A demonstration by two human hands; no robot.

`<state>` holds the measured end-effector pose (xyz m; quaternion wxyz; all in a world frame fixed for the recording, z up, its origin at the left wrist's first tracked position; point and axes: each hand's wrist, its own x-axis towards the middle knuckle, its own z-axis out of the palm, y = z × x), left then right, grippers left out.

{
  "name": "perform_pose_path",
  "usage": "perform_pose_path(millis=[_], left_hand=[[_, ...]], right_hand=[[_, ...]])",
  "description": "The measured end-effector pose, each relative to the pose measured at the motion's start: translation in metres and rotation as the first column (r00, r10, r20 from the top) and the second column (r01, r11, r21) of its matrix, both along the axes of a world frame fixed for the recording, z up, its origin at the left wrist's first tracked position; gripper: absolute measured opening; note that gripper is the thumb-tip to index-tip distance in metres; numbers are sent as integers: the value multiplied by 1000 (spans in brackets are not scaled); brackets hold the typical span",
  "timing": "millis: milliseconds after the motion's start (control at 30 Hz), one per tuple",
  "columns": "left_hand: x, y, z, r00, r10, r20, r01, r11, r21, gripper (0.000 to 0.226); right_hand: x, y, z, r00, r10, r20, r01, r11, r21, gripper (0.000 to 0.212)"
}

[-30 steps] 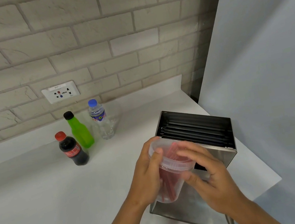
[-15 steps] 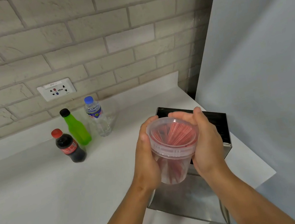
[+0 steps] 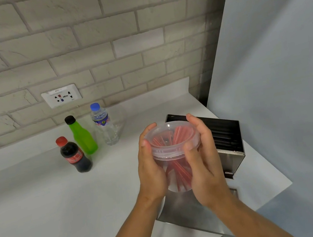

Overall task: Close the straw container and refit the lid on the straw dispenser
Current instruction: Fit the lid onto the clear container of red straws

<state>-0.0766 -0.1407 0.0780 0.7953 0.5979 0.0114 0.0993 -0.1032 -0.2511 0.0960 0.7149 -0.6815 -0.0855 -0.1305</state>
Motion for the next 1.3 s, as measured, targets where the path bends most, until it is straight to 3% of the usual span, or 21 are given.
perform_pose_path(millis=[167, 300, 400, 600, 733, 867, 1033, 1100, 1300], left_hand=[[-2, 0, 5, 996, -60, -68, 64, 996, 56, 56], [-5, 3, 9, 989, -118, -85, 131, 977, 169, 66], [-13, -1, 15, 991, -120, -55, 127, 981, 150, 83], [-24, -9, 7, 999, -2, 42, -4, 988, 153, 73], [-27, -15, 2, 997, 44, 65, -52, 990, 134, 62], [-24, -16, 1, 994, 57, 94, -71, 986, 151, 59], [-22, -16, 1, 995, 70, 73, -81, 984, 160, 56], [-21, -15, -3, 996, 68, 63, -78, 985, 155, 62], [-11, -7, -2, 1000, 18, 25, -21, 989, 146, 67]], right_hand=[[5, -5, 2, 992, 13, -122, -12, 1000, 8, 96], [7, -10, 5, 989, -39, -141, 48, 997, 61, 87], [5, -6, 3, 989, -46, -139, 60, 994, 96, 82], [-4, -5, -2, 986, -36, -163, 59, 989, 137, 47], [-1, -4, 2, 982, -44, -184, 73, 985, 156, 59], [-2, 3, -1, 983, -134, -129, 150, 982, 118, 48], [-3, 9, -9, 977, -200, -80, 206, 975, 80, 62], [-1, 11, -10, 974, -219, -57, 221, 974, 49, 57], [2, 5, 0, 995, -65, -71, 72, 992, 102, 46]])
